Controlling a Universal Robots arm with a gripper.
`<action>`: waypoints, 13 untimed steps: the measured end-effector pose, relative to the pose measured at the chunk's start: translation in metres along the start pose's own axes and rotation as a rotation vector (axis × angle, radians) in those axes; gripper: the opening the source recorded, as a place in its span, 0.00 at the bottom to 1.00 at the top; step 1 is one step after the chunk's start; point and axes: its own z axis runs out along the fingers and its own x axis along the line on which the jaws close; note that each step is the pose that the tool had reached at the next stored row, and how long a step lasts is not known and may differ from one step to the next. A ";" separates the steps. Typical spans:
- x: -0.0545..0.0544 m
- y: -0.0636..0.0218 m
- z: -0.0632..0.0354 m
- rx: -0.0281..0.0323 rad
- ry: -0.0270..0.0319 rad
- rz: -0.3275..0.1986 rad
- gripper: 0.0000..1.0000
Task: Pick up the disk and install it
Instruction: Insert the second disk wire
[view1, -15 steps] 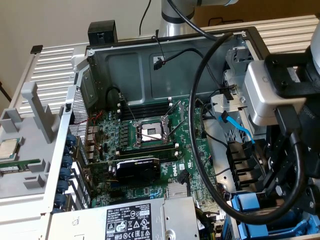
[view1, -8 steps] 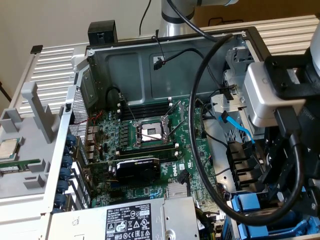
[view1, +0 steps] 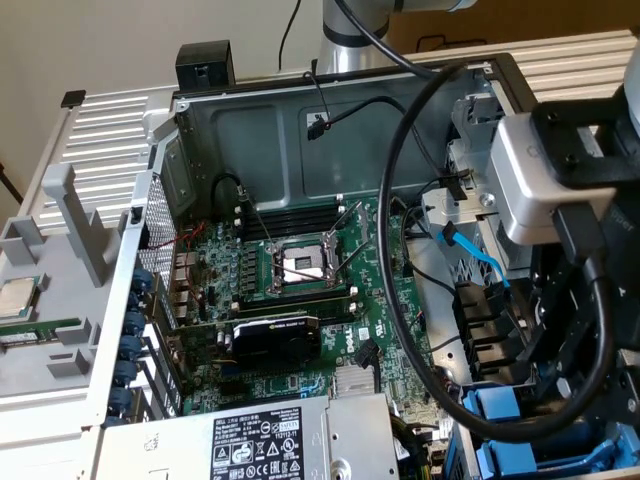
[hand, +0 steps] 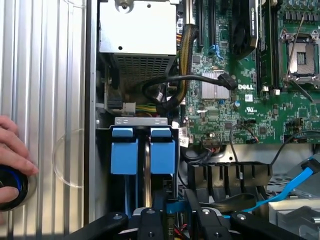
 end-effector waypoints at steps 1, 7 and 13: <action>0.000 0.0001 -0.0025 0.0000 -0.0001 0.000 0.31; -0.002 0.0010 -0.0168 0.0011 0.0000 0.000 0.31; -0.003 -0.0014 -0.0243 0.0020 -0.0001 0.000 0.31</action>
